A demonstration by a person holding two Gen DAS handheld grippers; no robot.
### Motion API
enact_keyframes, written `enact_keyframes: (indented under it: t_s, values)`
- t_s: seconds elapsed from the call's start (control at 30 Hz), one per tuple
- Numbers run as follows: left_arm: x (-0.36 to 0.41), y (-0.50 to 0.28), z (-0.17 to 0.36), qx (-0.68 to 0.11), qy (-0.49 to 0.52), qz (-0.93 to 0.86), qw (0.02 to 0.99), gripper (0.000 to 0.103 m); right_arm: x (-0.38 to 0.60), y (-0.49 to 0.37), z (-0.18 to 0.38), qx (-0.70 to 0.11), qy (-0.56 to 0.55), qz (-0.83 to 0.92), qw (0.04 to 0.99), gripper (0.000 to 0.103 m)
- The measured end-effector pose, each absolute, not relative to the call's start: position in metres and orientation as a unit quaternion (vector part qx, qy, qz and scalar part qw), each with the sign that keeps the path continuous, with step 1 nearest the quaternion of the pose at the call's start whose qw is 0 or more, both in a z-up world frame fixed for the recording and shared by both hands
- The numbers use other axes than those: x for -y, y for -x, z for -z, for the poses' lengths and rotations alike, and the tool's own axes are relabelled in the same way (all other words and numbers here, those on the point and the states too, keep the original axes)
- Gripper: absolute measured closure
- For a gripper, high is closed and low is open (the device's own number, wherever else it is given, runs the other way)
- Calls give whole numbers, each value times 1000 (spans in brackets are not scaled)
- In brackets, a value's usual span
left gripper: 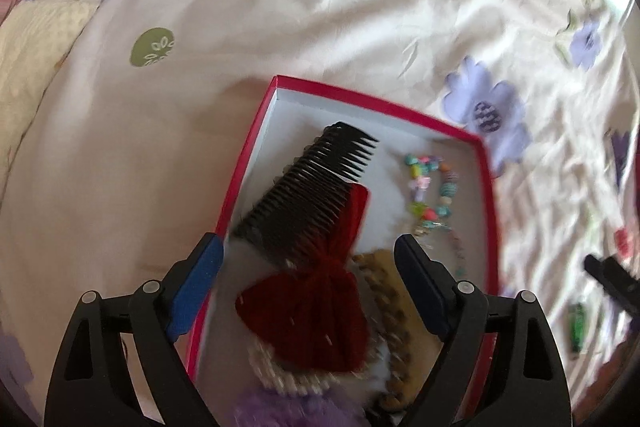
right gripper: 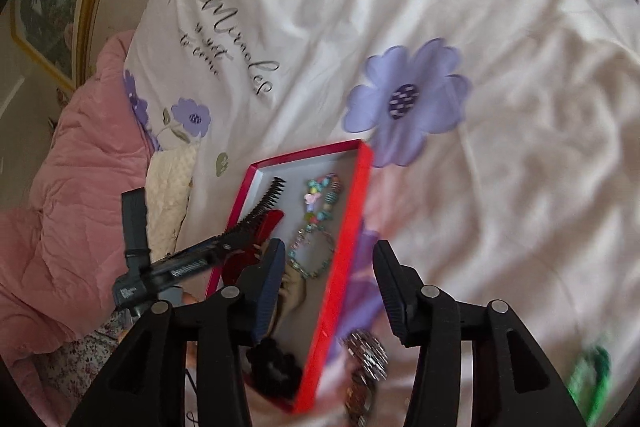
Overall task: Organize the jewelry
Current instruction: 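Grasp the gold ring with left tool while right tool grasps green braided hair tie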
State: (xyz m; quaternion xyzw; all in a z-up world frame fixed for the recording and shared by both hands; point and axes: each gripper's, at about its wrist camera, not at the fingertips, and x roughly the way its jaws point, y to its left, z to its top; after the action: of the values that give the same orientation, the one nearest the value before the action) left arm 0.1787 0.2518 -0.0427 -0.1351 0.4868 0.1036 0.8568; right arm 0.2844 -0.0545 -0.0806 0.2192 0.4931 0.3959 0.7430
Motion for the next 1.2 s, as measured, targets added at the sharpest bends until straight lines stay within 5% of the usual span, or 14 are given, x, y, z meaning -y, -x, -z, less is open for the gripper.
enact_keyframes:
  t_s: [0.53, 1.2]
  values:
    - [-139, -90, 26, -467, 173, 0, 867, 14, 182, -229, 92, -493, -211, -302, 788, 54]
    - [-26, -112, 66, -508, 72, 62, 856, 19, 207, -200, 112, -490, -152, -274, 814, 48]
